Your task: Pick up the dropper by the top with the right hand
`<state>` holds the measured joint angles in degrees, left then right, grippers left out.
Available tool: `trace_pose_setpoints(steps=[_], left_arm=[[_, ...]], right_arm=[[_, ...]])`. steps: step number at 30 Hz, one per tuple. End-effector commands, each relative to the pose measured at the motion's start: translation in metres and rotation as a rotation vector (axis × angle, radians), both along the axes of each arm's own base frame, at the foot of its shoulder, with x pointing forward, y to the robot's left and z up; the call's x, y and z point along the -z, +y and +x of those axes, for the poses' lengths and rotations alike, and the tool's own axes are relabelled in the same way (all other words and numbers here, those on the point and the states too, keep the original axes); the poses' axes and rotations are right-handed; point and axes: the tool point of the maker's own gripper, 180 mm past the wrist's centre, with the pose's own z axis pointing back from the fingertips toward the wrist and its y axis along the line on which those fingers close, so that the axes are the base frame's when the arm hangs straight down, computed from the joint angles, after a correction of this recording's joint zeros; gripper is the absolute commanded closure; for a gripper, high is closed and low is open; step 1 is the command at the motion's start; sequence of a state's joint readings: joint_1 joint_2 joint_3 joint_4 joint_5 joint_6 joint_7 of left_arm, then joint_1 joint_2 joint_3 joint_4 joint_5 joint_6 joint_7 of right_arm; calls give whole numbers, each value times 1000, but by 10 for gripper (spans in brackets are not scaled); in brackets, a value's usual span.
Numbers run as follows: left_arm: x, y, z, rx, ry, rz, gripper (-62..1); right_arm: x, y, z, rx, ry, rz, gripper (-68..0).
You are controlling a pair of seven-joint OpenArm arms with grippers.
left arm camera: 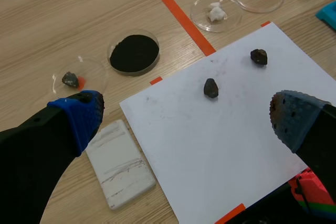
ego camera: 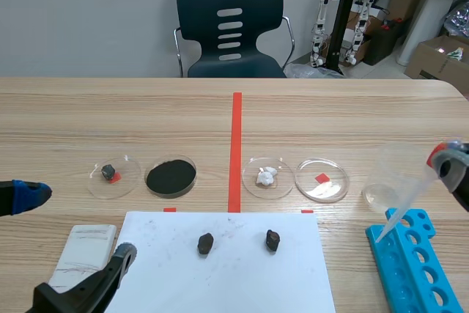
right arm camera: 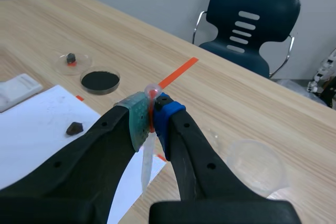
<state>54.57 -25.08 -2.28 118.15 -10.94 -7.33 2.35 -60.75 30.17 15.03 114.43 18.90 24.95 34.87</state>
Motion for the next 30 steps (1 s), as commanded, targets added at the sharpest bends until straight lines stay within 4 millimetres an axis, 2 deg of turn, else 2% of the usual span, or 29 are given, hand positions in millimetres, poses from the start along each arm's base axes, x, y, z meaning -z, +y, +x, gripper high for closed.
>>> trace_pose_setpoints(steps=[1, 19, 30], left_arm=[[-8, -2, 3, -2, -27, -19, -623], [-8, -2, 3, -2, -27, -19, -623], [-8, -2, 3, -2, -27, -19, -623]], right_arm=[[-11, 3, -2, -21, -30, 19, -15], [-1, 14, -12, -88, -22, -81, -15], [-6, 15, -12, -93, -43, -64, -15]])
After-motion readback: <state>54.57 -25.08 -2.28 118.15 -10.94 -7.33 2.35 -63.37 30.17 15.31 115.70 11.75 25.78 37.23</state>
